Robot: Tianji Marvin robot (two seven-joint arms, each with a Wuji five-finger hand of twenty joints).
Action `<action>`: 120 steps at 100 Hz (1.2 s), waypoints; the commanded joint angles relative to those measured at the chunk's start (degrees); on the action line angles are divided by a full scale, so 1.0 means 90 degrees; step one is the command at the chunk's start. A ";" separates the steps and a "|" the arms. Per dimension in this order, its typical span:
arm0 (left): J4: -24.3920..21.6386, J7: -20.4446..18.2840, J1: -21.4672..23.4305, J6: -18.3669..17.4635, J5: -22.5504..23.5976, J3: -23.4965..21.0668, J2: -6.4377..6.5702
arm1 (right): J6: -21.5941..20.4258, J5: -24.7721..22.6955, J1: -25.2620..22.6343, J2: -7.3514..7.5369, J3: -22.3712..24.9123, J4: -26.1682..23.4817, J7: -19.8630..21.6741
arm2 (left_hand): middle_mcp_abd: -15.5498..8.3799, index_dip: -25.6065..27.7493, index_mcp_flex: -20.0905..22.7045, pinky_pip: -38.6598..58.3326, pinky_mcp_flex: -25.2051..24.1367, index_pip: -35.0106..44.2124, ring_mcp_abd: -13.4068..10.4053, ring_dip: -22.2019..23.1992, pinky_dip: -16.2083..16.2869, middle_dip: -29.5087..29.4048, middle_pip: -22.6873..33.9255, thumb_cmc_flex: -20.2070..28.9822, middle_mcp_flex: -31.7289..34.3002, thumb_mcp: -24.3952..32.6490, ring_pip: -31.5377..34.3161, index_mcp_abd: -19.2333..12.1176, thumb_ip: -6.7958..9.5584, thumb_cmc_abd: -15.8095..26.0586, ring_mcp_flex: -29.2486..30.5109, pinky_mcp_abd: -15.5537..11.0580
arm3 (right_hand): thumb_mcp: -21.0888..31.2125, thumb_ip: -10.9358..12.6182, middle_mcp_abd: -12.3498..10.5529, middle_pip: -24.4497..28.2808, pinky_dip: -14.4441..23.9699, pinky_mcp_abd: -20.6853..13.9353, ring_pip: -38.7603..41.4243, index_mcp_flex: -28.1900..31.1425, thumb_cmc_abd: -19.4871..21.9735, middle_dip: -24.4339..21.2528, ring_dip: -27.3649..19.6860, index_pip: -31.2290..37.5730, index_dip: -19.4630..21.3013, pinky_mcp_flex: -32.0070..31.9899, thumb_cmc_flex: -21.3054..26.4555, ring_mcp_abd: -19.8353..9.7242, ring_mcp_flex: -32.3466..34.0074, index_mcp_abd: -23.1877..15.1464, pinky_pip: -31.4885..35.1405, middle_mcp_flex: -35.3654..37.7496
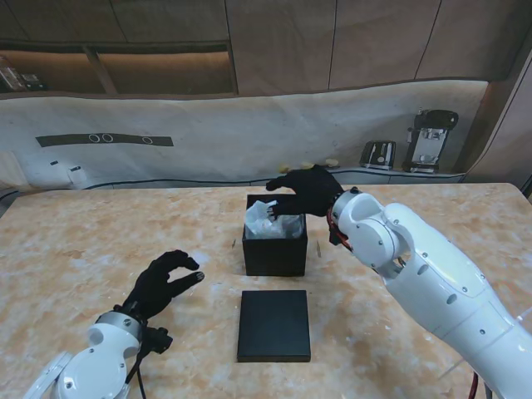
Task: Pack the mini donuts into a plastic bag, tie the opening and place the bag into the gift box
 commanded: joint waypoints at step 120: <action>0.0030 0.0357 0.0197 -0.0265 -0.0648 0.0937 -0.0122 | 0.1375 0.2167 -0.6075 -0.0313 0.2357 -0.3366 -0.1866 | 0.0459 -0.0951 -0.2277 -0.1529 0.0092 -0.1921 0.0358 -0.1619 -0.2476 -0.1046 -0.1017 -0.1875 -0.0703 -0.0536 -0.1162 0.0041 0.0119 0.0848 -0.0284 -0.0712 | 0.0066 0.0167 0.0719 0.0113 -0.2339 -0.0798 -0.0366 -0.0459 0.0454 -0.0445 -0.0702 -0.0350 0.0639 -0.0037 -0.0421 0.0513 -0.0738 0.2075 -0.0605 -0.1168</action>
